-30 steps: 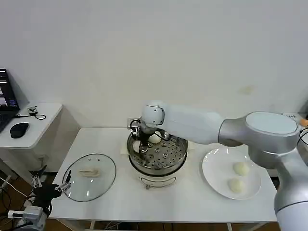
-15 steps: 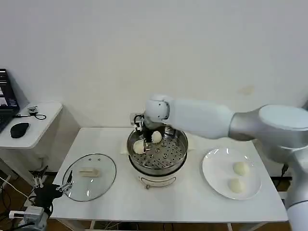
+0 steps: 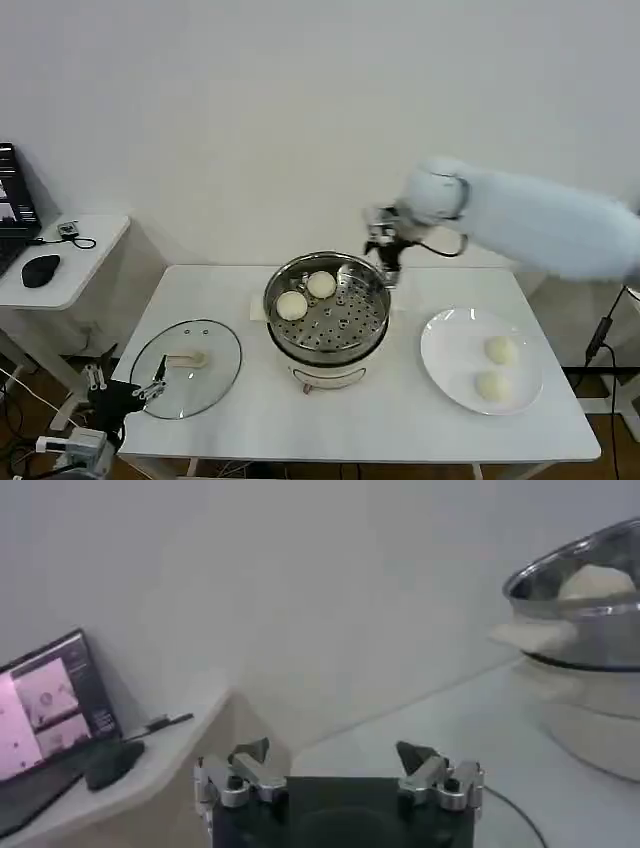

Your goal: Take steamed baozi put them in steamer then cover it.

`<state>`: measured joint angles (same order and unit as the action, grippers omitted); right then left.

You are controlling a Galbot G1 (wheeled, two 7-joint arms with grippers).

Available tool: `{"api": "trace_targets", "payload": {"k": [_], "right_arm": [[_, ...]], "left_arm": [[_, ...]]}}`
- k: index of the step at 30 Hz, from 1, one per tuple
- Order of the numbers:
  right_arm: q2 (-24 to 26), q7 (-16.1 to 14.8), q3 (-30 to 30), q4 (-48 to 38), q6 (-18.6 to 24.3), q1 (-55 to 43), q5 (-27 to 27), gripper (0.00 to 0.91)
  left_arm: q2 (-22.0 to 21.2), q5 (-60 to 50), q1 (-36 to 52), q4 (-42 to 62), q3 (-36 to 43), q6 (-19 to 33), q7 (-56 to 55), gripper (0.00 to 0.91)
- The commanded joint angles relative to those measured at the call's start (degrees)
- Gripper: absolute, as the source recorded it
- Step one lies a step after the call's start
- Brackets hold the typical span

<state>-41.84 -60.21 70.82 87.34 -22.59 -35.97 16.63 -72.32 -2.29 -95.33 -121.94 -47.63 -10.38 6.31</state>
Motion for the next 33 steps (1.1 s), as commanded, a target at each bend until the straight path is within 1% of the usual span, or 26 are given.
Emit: {"api": "trace_targets", "payload": {"k": [1, 2, 3, 4, 5, 6, 7, 8, 9, 10, 11, 13, 17, 21, 28, 33], "right_arm": [[22.7, -7.0, -5.8, 8.3, 9.9, 7.7, -12.0, 0.907], [24.6, -6.5, -8.2, 8.6, 10.7, 11.3, -14.3, 0.907], [25.0, -6.5, -9.0, 8.7, 10.8, 13.1, -14.3, 0.907], [26.6, -5.2, -12.6, 8.8, 10.7, 17.9, -16.8, 0.907], [27.6, -4.5, -14.9, 8.9, 10.2, 20.6, -18.2, 0.907], [28.2, -4.3, -17.2, 8.8, 10.3, 23.4, -19.2, 0.907], [28.5, -4.3, -18.7, 8.7, 10.7, 26.2, -19.9, 0.907], [29.2, -4.1, -23.1, 8.4, 11.4, 32.1, -21.2, 0.907], [29.3, -3.9, -25.6, 8.3, 11.6, 36.9, -22.0, 0.907], [29.3, -3.7, -26.8, 8.2, 12.0, 39.0, -22.6, 0.907], [29.5, -3.6, -32.7, 8.0, 12.5, 45.6, -23.3, 0.907], [29.1, -3.6, -36.3, 7.7, 13.1, 48.8, -24.2, 0.907], [27.2, -3.5, -38.9, 6.3, 14.1, 52.9, -25.6, 0.907], [24.9, -3.0, -39.8, 4.2, 14.3, 55.0, -27.2, 0.907], [20.5, -1.9, -39.0, 0.1, 14.8, 55.8, -28.8, 0.907], [17.8, -0.5, -38.2, -2.1, 13.9, 55.2, -29.3, 0.907]], "left_arm": [[-0.2, -0.6, 0.0, 0.1, 1.4, 0.0, -0.1, 0.907], [-0.4, -0.8, 0.0, 0.1, 1.6, 0.1, -0.1, 0.907], [-0.5, -0.9, -0.1, 0.1, 1.9, 0.1, -0.1, 0.907], [-0.6, -1.1, -0.1, 0.2, 2.1, 0.1, -0.2, 0.907], [-0.7, -1.2, -0.1, 0.1, 2.2, 0.2, -0.2, 0.907], [-0.7, -1.4, -0.2, 0.0, 2.4, 0.2, -0.2, 0.907], [-0.7, -1.5, -0.2, -0.1, 2.5, 0.2, -0.2, 0.907], [-0.6, -1.5, -0.4, -0.2, 2.5, 0.1, -0.2, 0.907], [-0.7, -1.6, -0.4, -0.3, 2.5, 0.1, -0.2, 0.907], [-0.7, -1.6, -0.5, -0.5, 2.4, 0.1, -0.2, 0.907], [-0.7, -1.6, -0.6, -0.6, 2.3, 0.1, -0.2, 0.907], [-0.6, -1.6, -0.9, -0.6, 2.1, 0.1, -0.2, 0.907], [-0.5, -1.7, -1.3, -0.5, 1.5, 0.2, -0.2, 0.907], [-0.7, -1.7, -1.5, -0.3, 1.3, 0.3, -0.3, 0.907], [-1.0, -1.9, -1.7, 0.1, 1.1, 0.3, -0.3, 0.907], [-1.0, -1.7, -1.9, 0.1, 0.3, 0.4, -0.2, 0.907]]}}
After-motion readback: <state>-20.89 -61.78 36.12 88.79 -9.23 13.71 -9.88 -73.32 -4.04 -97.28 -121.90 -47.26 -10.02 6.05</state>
